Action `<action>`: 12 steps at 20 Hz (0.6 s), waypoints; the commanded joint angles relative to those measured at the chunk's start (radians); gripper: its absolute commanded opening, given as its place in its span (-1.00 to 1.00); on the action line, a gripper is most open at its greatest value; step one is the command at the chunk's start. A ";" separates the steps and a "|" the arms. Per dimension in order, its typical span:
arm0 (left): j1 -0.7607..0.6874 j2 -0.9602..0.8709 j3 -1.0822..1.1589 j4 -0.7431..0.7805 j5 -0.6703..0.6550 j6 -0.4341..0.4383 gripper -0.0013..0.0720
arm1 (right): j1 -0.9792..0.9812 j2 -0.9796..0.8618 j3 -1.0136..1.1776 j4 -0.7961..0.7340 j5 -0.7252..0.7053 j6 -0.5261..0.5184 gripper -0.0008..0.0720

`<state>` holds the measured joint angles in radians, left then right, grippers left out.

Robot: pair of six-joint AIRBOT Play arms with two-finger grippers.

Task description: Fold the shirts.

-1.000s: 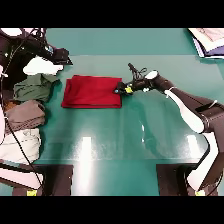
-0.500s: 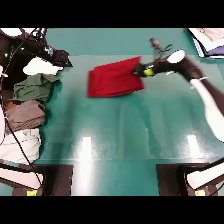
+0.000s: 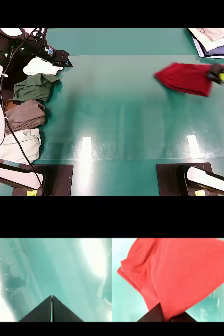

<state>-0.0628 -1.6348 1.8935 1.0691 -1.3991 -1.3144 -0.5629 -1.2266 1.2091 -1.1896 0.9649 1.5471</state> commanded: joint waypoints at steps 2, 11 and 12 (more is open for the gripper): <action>0.000 0.000 0.000 -0.003 0.000 -0.017 -0.91 | -0.323 0.166 -0.227 -0.019 -0.057 0.035 -0.94; 0.000 0.000 0.000 -0.002 0.001 -0.013 -0.91 | -0.463 0.268 -0.342 -0.326 0.086 0.033 0.13; 0.000 0.000 0.000 -0.002 0.003 -0.013 -0.91 | -0.463 0.267 -0.314 -0.405 0.124 0.033 0.63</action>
<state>-0.0628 -1.6348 1.8935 1.0664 -1.3991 -1.3293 -1.0077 -0.9749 0.8722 -1.3933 1.0000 1.5806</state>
